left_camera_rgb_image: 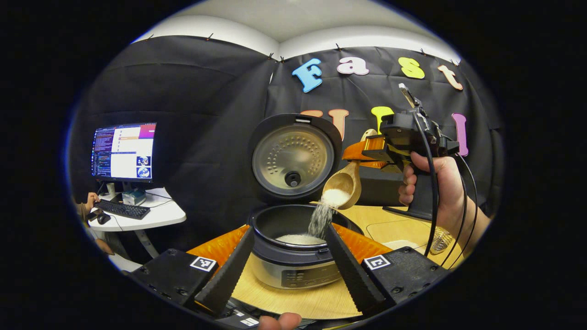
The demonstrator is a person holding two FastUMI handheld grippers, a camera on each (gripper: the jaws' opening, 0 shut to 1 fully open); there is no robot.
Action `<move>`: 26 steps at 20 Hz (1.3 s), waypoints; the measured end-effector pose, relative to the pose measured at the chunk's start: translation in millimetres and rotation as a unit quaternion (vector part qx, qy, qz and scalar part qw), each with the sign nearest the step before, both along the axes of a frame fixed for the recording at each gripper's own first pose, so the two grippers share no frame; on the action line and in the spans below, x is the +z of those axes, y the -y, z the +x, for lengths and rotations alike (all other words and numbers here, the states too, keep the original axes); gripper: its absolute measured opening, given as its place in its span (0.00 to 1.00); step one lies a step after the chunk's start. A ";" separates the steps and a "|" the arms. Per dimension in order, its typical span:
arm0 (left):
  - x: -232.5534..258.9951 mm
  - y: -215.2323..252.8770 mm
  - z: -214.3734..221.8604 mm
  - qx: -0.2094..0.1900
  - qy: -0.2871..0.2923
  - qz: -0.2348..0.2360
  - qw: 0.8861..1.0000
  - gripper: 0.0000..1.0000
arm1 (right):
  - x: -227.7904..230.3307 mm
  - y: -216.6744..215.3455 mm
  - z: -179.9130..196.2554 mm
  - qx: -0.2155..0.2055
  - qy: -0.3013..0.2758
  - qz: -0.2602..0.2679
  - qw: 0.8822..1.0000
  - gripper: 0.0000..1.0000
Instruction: Close the left gripper, press the button to open the rice cooker; take a wooden spoon from the chopstick holder with the right hand, scoop a spoonful of rice and pour it into the rice cooker, then put the wooden spoon back into the chopstick holder.
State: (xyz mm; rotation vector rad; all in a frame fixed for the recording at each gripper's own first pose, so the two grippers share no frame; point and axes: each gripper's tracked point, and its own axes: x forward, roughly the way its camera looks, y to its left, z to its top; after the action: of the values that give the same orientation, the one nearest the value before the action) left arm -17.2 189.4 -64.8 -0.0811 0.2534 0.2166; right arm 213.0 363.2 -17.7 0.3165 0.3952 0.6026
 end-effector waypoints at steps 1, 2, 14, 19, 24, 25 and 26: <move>-1.2 -1.7 -1.1 0.002 0.000 -0.002 1.000 1.00 | -1.0 -6.6 -2.6 0.005 0.017 -0.020 1.000 0.00; -2.5 -3.2 -1.6 0.003 -0.002 -0.006 1.000 1.00 | -0.2 -13.2 -4.9 0.011 0.037 -0.040 0.998 0.00; -3.0 -7.2 -2.7 0.010 -0.005 -0.003 1.000 0.98 | 1.6 -53.1 -33.1 0.053 0.221 -0.227 0.947 0.00; -0.1 -7.6 -2.0 0.016 -0.002 -0.006 1.000 0.98 | 1.7 -53.9 -40.6 0.061 0.215 -0.219 0.950 0.02; 6.1 -4.0 -1.5 0.012 0.007 -0.011 1.000 0.98 | 9.2 -39.5 -41.9 0.063 0.167 -0.159 0.971 0.00; 8.7 -5.0 -3.1 0.015 0.009 -0.007 1.000 0.98 | 10.7 -34.9 -38.7 0.061 0.150 -0.136 0.977 0.00; 9.3 -5.1 -3.4 0.016 0.010 -0.003 1.000 0.98 | 18.5 -26.6 -37.5 0.057 0.128 -0.108 0.984 0.00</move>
State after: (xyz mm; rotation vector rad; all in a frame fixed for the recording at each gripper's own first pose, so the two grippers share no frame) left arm -20.6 194.6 -55.5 -0.0938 0.2338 0.2458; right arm 175.5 389.9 0.8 0.0077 0.2276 0.6969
